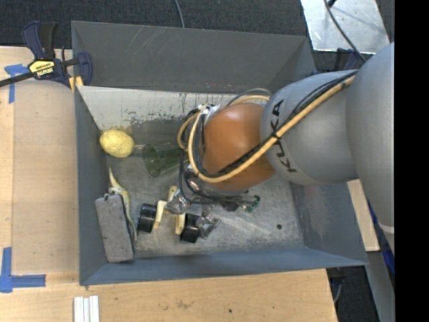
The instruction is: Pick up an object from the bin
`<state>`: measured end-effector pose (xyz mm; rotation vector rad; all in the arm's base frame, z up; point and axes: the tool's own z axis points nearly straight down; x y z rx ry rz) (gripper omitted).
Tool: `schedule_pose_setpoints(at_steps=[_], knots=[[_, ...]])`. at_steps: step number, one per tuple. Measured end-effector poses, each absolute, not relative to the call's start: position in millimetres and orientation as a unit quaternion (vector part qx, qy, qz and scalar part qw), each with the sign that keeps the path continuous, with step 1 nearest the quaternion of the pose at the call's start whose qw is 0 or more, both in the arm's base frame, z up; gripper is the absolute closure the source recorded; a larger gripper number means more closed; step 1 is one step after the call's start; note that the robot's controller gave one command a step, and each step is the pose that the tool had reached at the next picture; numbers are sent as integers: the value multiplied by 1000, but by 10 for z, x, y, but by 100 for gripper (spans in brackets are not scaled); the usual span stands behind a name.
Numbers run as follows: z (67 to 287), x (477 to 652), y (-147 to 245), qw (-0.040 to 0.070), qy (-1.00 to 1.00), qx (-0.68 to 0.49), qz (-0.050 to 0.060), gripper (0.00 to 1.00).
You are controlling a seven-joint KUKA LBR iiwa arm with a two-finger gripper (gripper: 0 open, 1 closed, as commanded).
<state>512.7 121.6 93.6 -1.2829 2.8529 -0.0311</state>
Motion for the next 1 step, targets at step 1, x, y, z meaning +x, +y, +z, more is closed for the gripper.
schedule_pose_setpoints(at_steps=[1], knots=[[947, 5125, 1175, 10, 912, -409, -7, 100]])
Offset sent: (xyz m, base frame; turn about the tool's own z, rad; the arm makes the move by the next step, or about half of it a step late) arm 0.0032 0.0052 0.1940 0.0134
